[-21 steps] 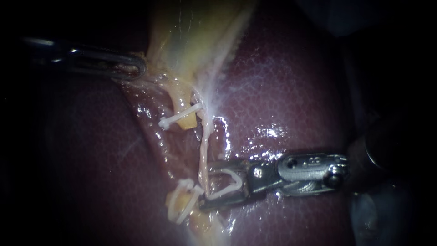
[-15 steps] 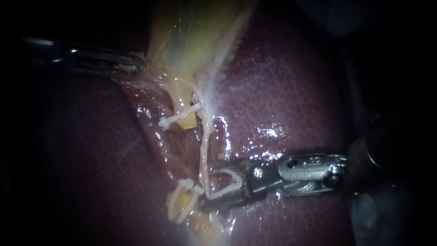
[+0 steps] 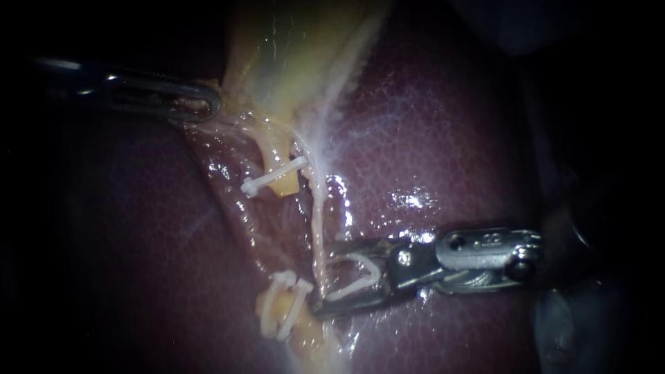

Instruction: Clipping first clip right tube

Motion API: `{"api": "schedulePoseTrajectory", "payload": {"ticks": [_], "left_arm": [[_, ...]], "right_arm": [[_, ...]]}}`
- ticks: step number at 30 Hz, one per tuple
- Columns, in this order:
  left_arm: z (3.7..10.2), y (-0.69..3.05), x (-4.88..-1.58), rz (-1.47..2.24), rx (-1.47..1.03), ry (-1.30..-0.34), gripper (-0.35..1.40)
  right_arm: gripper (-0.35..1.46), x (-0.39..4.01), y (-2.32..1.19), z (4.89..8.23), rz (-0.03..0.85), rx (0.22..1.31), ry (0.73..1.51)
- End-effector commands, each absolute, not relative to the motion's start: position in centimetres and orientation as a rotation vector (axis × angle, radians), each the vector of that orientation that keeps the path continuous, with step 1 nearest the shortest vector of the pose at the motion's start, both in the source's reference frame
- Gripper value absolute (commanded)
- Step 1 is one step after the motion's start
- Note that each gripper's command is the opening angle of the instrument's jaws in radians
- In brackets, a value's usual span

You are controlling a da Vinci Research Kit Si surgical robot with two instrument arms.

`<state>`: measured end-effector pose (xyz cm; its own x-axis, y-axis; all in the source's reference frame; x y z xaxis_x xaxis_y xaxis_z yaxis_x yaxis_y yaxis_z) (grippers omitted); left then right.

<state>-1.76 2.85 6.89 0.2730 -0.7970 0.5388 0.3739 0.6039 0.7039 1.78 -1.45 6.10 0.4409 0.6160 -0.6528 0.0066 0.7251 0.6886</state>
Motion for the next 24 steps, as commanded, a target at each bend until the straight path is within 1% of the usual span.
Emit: {"api": "schedulePoseTrajectory", "payload": {"ticks": [1,7,11,16,20,21,24], "left_arm": [[6.89,2.85,-1.76,-0.832,0.494,-1.013,-0.35],[6.89,2.85,-1.75,-0.831,0.494,-1.013,-0.35],[6.89,2.84,-1.75,-0.831,0.493,-1.013,-0.35],[6.89,2.84,-1.76,-0.832,0.493,-1.013,-0.35],[6.9,2.84,-1.76,-0.832,0.492,-1.013,-0.35],[6.9,2.84,-1.76,-0.832,0.492,-1.013,-0.35],[6.9,2.84,-1.76,-0.832,0.492,-1.013,-0.35]], "right_arm": [[0.49,1.76,-1.44,6.09,0.419,0.68,1.06],[0.49,1.71,-1.4,6.07,0.421,0.68,1.06],[0.49,1.71,-1.41,6.12,0.435,0.688,1.054],[0.49,1.7,-1.43,6.34,0.477,0.71,1.039],[0.49,1.69,-1.44,6.54,0.493,0.738,1.032],[0.49,1.7,-1.45,6.56,0.494,0.749,1.036],[0.49,1.73,-1.46,6.59,0.544,0.826,1.088]]}}
